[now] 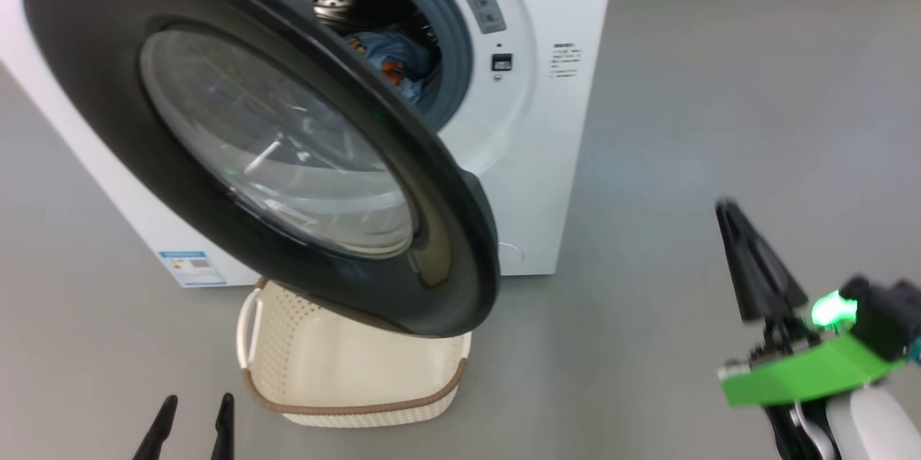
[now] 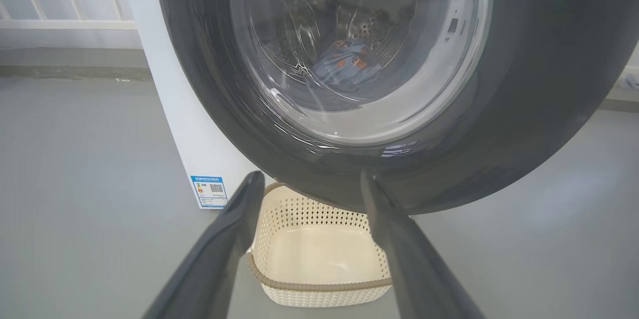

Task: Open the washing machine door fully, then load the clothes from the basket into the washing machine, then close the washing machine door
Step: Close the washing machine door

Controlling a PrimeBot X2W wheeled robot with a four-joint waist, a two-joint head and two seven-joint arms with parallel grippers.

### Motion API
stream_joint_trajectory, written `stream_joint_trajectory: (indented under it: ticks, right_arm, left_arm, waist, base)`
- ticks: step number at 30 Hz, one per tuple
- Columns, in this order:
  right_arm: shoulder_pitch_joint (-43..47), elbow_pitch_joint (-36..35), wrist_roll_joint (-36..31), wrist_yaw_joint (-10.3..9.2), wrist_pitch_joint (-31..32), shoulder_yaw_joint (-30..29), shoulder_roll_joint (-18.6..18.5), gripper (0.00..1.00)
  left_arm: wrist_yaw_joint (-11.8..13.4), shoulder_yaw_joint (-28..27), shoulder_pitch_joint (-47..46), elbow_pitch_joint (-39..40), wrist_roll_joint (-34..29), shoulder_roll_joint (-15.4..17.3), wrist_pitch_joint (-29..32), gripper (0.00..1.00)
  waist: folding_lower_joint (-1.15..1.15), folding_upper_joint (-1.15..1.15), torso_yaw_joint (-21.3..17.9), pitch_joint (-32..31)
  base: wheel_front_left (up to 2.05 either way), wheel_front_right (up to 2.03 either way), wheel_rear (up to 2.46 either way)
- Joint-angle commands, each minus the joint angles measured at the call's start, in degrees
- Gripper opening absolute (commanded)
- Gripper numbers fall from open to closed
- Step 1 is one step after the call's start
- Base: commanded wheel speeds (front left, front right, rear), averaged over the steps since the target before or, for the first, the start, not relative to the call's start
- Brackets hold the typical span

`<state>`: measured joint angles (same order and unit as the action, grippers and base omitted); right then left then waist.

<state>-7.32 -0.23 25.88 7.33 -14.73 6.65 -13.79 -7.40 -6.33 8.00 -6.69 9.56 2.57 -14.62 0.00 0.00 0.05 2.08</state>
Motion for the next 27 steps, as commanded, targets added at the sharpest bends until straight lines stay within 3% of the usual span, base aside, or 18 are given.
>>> stream_joint_trajectory:
  ticks: [1,9,14,19,27]
  right_arm:
    - [-2.7,-2.15,0.83,0.16,-0.27,1.58,-0.04,0.0]
    - [-11.42,-8.23,1.15,0.16,-0.27,6.58,1.38,0.0]
    - [-13.25,-9.57,1.37,0.16,-0.27,12.7,1.74,0.0]
    - [-12.42,-6.38,1.69,0.16,-0.27,21.63,2.16,0.0]
    - [-7.93,1.87,3.65,0.16,-0.27,28.85,2.75,0.0]
  left_arm:
    - [-0.09,-1.62,-1.86,1.83,0.73,0.32,-0.38,1.0]
    - [0.41,0.66,-1.87,3.11,1.33,0.32,-0.38,1.0]
    - [0.78,2.11,-1.66,3.4,1.67,0.32,-0.38,1.0]
    - [0.86,3.54,-1.15,3.44,1.85,0.32,-0.38,1.0]
    - [1.2,4.87,-0.7,3.39,2.52,0.31,-0.38,1.0]
  waist:
    - [0.0,0.0,0.99,-0.22]
    - [0.0,0.0,5.25,-0.8]
    - [0.0,0.0,8.37,-1.19]
    - [0.0,0.0,11.5,-1.39]
    - [0.0,0.0,14.26,-0.86]
  base:
    - [0.0,0.0,0.0]
    - [0.0,0.0,0.0]
    - [0.0,0.0,0.0]
    - [0.0,0.0,0.0]
    - [0.0,0.0,0.0]
